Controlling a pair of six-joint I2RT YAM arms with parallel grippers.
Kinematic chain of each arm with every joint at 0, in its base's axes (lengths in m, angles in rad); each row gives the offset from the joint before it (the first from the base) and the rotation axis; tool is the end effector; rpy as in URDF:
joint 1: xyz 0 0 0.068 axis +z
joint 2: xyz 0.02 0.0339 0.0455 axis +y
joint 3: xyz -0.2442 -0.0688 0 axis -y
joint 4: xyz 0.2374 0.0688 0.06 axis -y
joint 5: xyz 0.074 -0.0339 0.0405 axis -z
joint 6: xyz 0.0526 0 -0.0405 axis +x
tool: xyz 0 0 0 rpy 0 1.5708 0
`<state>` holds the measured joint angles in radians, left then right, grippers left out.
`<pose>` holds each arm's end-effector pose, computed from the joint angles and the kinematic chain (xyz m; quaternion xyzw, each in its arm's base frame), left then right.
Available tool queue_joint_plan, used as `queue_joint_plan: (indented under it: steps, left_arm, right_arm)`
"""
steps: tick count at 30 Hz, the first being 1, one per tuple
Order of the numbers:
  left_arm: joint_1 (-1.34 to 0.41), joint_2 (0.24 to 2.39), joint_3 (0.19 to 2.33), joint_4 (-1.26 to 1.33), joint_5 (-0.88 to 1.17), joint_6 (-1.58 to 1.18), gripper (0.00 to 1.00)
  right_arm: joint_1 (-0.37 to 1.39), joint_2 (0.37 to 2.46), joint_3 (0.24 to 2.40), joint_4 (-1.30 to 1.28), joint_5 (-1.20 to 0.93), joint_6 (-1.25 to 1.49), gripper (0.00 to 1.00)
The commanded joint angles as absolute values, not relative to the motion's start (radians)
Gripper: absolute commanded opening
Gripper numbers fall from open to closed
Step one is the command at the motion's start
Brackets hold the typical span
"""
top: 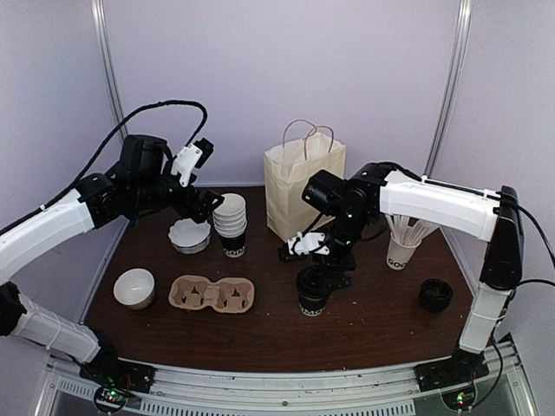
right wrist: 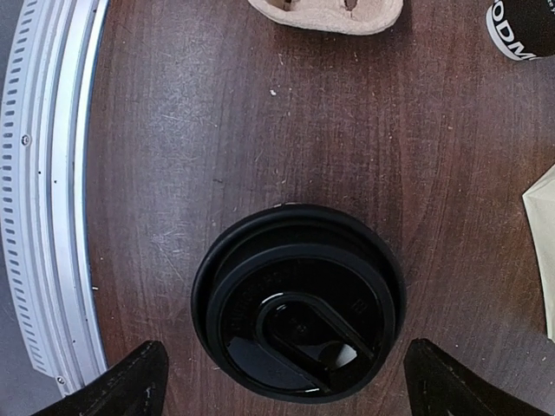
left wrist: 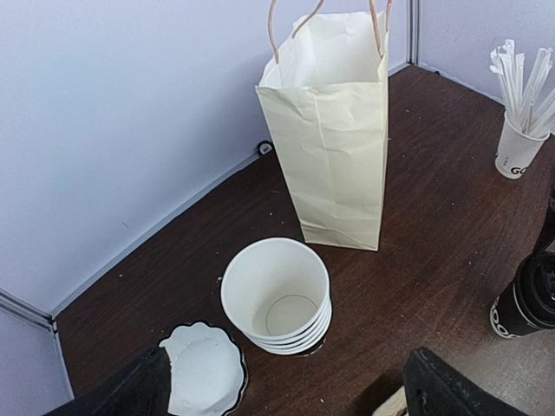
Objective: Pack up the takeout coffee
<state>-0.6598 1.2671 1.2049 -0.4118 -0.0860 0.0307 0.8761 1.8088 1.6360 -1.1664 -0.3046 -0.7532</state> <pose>0.2399 -0.1804 0.3340 0.2675 0.8098 -0.1263 0.5066 0.2121 0.2792 0.2482 -0.7263 0.6609 0.1574 0.1047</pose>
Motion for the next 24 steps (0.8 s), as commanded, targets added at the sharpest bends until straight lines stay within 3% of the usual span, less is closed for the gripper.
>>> queue_joint_plan:
  steps: [1, 12, 24]
  left_arm:
    - [-0.653, 1.245, 1.207, -0.365, -0.083, 0.021, 0.97]
    - [-0.653, 1.252, 1.209, -0.371, -0.083, 0.025, 0.98]
    - [-0.652, 1.257, 1.212, -0.375, -0.078, 0.025, 0.98]
  right_arm:
    - [0.886, 1.825, 1.664, -1.187, -0.288, -0.733, 0.99]
    - [0.891, 1.86, 1.67, -1.195, -0.294, -0.716, 0.99]
    - [0.89, 1.879, 1.687, -1.179, -0.274, -0.687, 0.86]
